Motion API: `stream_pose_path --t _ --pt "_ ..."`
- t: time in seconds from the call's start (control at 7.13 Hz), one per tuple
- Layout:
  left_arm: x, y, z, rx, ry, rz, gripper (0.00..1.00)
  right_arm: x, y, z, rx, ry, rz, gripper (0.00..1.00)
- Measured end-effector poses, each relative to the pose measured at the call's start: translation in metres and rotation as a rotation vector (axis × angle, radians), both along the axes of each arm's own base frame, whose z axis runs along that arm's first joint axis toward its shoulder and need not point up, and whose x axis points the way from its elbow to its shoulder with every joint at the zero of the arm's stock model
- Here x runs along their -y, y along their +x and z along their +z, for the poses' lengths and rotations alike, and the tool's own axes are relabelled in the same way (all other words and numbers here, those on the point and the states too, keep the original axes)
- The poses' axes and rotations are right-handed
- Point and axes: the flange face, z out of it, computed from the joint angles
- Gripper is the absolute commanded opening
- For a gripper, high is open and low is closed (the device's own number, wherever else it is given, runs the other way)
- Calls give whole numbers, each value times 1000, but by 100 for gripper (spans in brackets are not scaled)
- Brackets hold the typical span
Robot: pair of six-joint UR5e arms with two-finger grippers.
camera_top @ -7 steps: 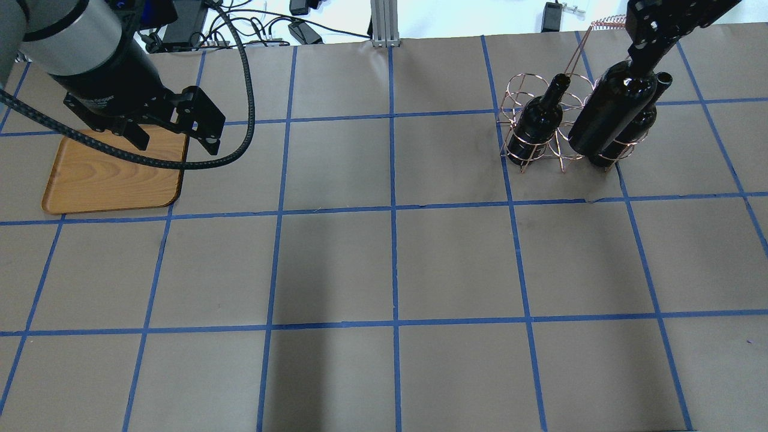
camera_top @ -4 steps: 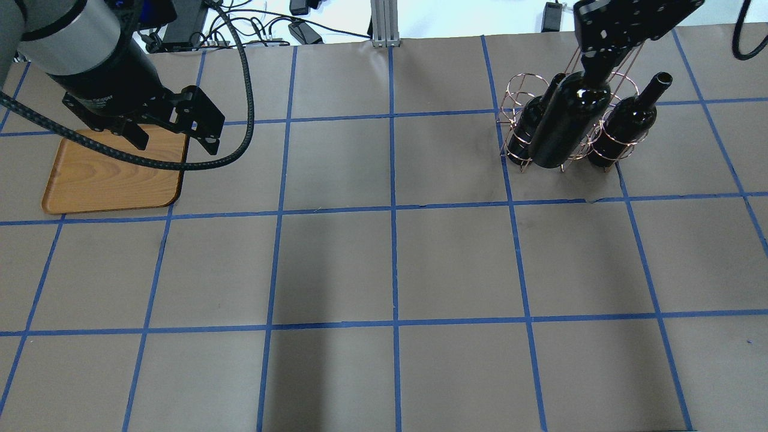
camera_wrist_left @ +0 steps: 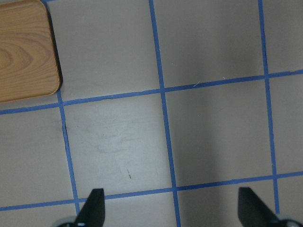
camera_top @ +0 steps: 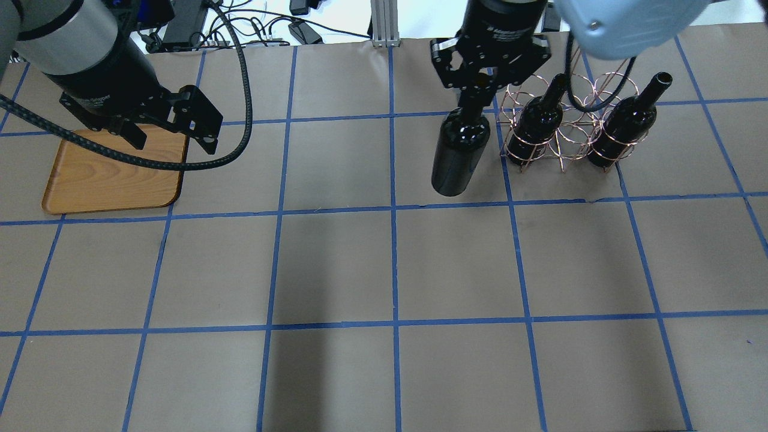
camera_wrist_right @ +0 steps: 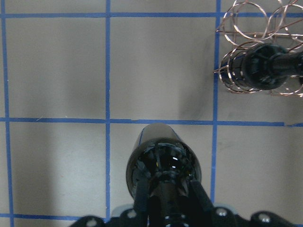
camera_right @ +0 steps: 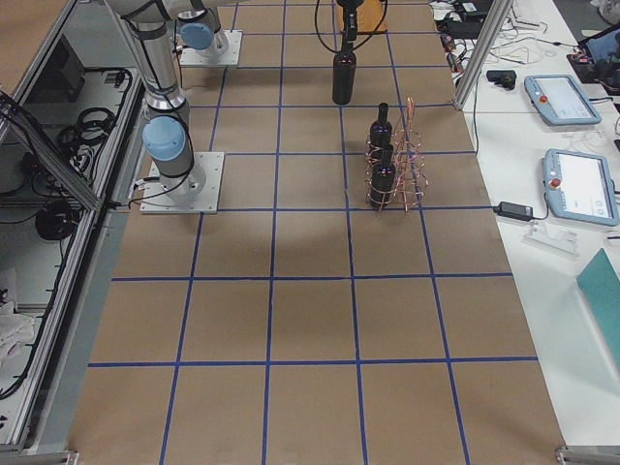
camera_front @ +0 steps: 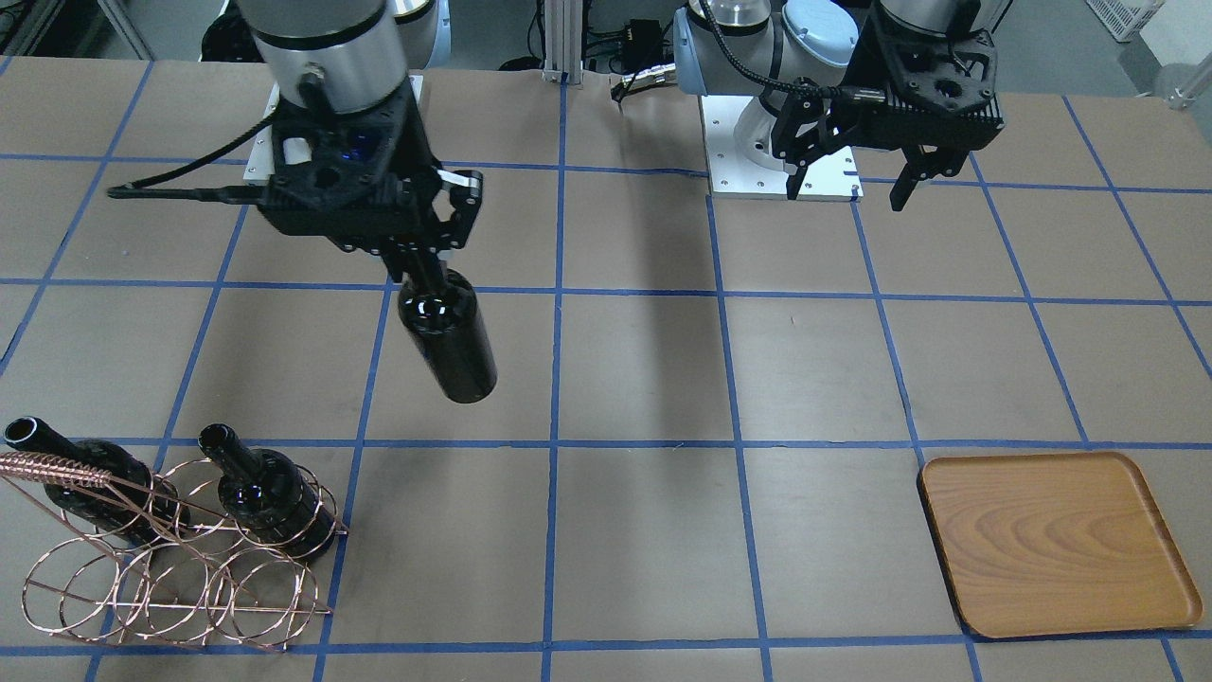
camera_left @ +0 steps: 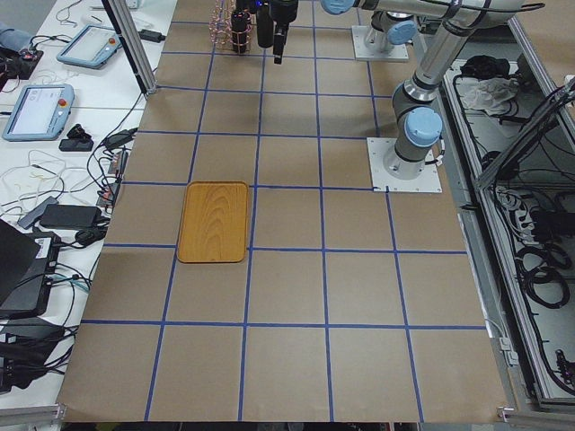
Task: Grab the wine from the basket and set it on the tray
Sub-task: 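Close the right gripper on the bottle neck and lift it out of the rack, then carry the bottle toward the table center and stand it upright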
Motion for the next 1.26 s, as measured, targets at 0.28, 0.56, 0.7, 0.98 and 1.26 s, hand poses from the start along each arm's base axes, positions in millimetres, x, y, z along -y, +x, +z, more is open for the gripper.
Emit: stream_pose_path --t 0.28,0.56,0.7,0.98,1.26 --pt "0 2 1 4 -3 3 100 -15 78 -43 9 11 -38 0" --pt "-1 4 3 9 -7 -10 100 -38 122 -81 6 42 -76 0" --pt "-2 5 4 11 -7 -19 100 -49 135 -96 0 61 -95 0" --pt "-2 6 4 11 -8 -25 100 -66 149 -117 -10 81 -106 12" --pt "-2 6 4 12 -8 -26 100 -74 155 -125 -14 86 -104 93"
